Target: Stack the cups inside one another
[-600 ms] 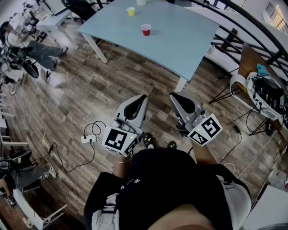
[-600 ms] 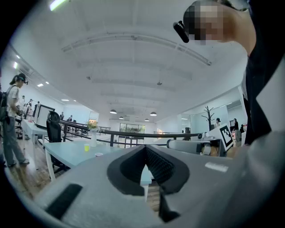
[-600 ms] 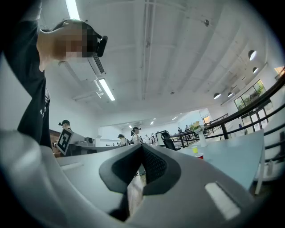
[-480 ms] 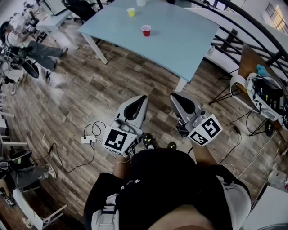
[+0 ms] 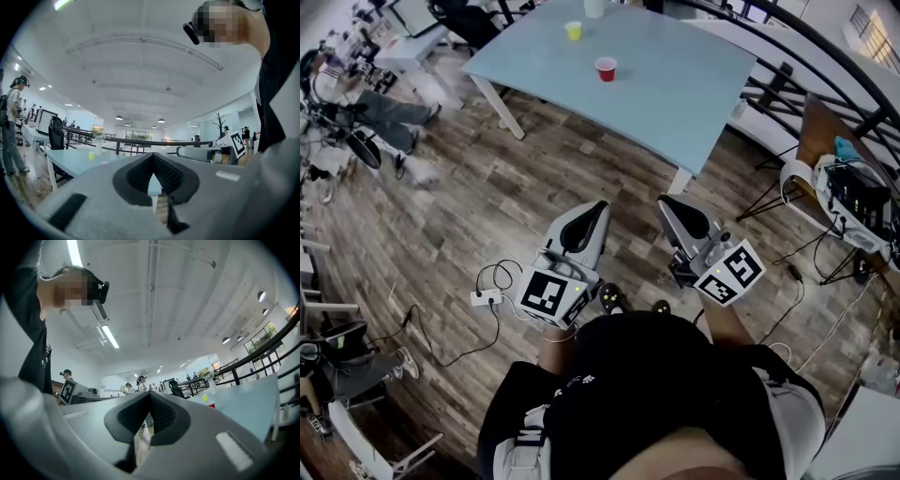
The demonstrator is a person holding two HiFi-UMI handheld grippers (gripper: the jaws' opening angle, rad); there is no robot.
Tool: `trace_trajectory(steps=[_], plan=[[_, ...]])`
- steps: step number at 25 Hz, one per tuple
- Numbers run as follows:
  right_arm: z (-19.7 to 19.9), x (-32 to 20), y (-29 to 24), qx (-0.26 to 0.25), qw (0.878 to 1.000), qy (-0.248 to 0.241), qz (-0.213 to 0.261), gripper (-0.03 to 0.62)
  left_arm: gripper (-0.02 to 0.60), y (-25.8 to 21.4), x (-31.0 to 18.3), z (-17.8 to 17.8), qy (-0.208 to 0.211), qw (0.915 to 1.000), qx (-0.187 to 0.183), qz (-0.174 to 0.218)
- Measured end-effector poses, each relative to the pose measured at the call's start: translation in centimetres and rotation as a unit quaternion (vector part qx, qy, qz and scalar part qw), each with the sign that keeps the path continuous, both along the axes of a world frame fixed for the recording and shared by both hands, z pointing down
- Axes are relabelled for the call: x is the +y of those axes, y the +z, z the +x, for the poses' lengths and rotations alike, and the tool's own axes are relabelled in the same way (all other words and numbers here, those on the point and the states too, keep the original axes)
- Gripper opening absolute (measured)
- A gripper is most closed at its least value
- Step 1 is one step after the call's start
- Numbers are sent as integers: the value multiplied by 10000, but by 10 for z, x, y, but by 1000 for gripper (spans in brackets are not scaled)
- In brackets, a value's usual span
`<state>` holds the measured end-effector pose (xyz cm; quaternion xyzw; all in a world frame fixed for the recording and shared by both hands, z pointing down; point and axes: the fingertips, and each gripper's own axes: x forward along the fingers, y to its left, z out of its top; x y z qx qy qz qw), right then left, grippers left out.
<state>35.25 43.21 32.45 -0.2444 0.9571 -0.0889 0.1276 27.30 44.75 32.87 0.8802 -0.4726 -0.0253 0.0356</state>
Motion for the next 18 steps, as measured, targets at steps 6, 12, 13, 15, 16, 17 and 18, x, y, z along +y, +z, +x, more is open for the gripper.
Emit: trace_trajectory(steps=[6, 12, 13, 15, 16, 17, 18], plan=[[-10, -9, 2, 40, 9999, 119, -68, 5, -17, 1, -9, -15, 31, 10000, 88, -22], [-26, -17, 3, 155, 9997, 188, 23, 5, -17, 2, -20, -31, 93, 9999, 145, 1], [-29, -19, 3, 152, 9997, 199, 21, 5, -17, 3, -21, -34, 104, 9998, 145, 3], [-35, -22, 3, 167, 9996, 229, 30, 5, -17, 3, -25, -40, 123, 9998, 151, 7], [-39, -23, 2, 175, 9995, 246, 36, 5, -17, 3, -27, -45, 128, 9998, 156, 9], [-42, -25, 2, 178, 9995, 265, 38, 5, -17, 3, -29, -49, 130, 9998, 156, 8], [-46, -27, 2, 176, 9994, 283, 36, 5, -17, 3, -31, -54, 127, 9998, 150, 3]])
